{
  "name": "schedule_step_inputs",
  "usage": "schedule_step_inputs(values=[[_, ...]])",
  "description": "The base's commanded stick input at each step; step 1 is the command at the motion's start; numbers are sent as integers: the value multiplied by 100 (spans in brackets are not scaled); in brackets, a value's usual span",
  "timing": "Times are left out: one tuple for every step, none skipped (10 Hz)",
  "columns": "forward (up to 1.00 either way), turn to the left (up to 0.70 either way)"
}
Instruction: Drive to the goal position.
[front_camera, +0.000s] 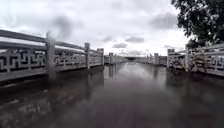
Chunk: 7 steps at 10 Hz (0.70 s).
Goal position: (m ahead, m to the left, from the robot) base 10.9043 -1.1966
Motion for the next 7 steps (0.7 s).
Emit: schedule_step_inputs(values=[[39,0],[39,0],[39,0],[39,0],[39,0],[39,0],[39,0]])
